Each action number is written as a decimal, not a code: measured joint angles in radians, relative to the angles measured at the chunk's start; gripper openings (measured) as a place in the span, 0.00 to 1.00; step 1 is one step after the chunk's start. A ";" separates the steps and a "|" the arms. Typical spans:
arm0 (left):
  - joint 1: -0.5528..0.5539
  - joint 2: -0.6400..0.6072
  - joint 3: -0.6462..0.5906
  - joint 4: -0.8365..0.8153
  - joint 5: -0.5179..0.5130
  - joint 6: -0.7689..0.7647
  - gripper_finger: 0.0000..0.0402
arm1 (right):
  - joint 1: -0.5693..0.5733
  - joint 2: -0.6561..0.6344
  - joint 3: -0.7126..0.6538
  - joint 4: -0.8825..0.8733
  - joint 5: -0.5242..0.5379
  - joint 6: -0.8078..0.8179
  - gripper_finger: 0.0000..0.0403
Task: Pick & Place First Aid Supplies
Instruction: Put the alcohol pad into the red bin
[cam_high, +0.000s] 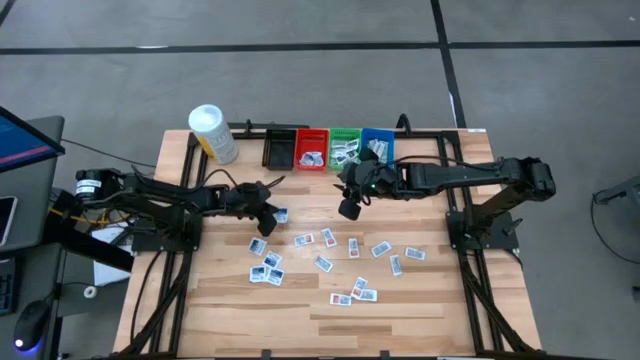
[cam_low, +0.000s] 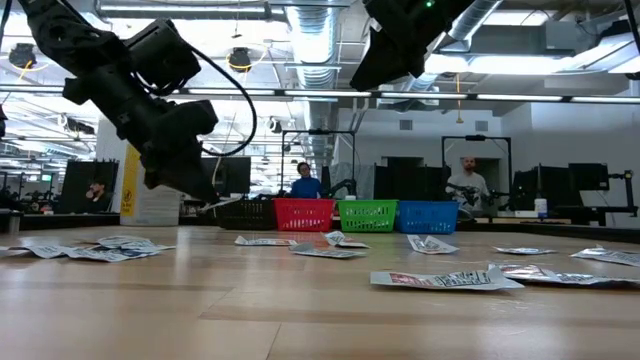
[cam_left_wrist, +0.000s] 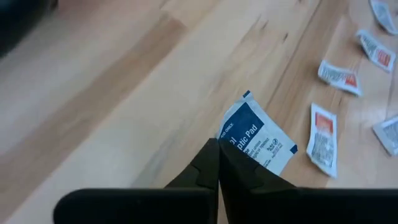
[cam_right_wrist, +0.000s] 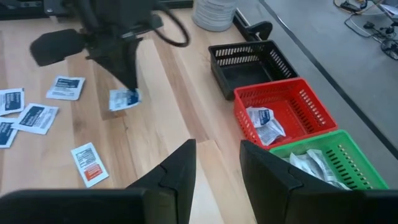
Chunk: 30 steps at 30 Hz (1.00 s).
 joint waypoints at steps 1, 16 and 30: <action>0.009 0.000 0.000 0.012 0.005 0.014 0.01 | 0.005 0.000 0.000 0.000 0.000 0.000 0.29; 0.149 0.000 0.170 0.036 0.021 0.318 0.01 | 0.023 0.000 0.000 -0.054 0.002 0.161 0.29; 0.264 0.002 0.310 0.053 0.092 0.495 0.01 | 0.080 0.000 0.000 -0.117 0.075 0.312 0.29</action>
